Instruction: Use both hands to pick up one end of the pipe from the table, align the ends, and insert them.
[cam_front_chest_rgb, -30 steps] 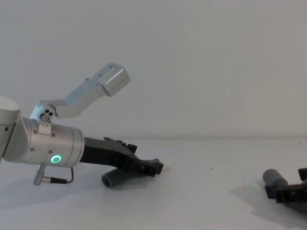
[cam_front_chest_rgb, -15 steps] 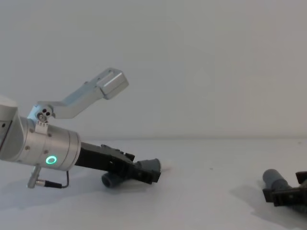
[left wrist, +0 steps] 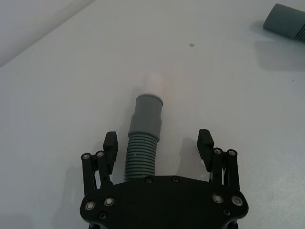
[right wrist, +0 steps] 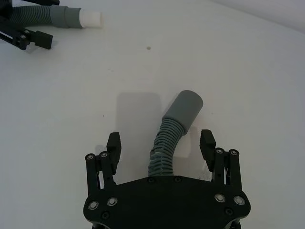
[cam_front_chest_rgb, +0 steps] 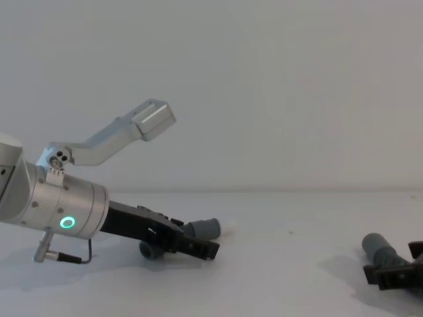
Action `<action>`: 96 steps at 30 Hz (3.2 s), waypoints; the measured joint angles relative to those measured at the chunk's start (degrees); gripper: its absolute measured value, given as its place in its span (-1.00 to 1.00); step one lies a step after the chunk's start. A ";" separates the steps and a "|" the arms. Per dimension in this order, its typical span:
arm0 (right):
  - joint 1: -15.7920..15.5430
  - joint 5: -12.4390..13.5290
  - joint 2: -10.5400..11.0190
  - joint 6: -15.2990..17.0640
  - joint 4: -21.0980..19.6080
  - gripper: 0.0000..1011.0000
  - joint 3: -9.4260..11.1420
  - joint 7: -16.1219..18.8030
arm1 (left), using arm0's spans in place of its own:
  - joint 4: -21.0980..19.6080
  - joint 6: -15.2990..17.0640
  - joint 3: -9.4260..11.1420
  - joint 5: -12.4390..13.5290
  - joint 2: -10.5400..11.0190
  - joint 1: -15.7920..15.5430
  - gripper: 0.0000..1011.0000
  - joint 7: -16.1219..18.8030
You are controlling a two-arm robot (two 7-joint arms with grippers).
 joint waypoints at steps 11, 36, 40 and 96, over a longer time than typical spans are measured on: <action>-0.13 -0.15 -0.10 0.28 0.08 0.90 0.14 0.14 | -0.16 0.39 0.51 -0.01 0.32 -0.22 0.98 0.32; -0.23 -0.24 -0.18 0.47 0.13 -0.60 0.25 0.24 | -0.24 0.62 0.82 0.01 0.48 -0.35 0.98 0.62; -0.23 -0.24 -0.18 0.48 0.13 -0.75 0.25 0.24 | -0.24 0.64 0.85 0.02 0.50 -0.36 0.98 0.64; -0.22 -0.23 -0.18 0.48 0.12 -0.81 0.24 0.23 | -0.24 0.65 0.85 0.02 0.50 -0.35 0.31 0.67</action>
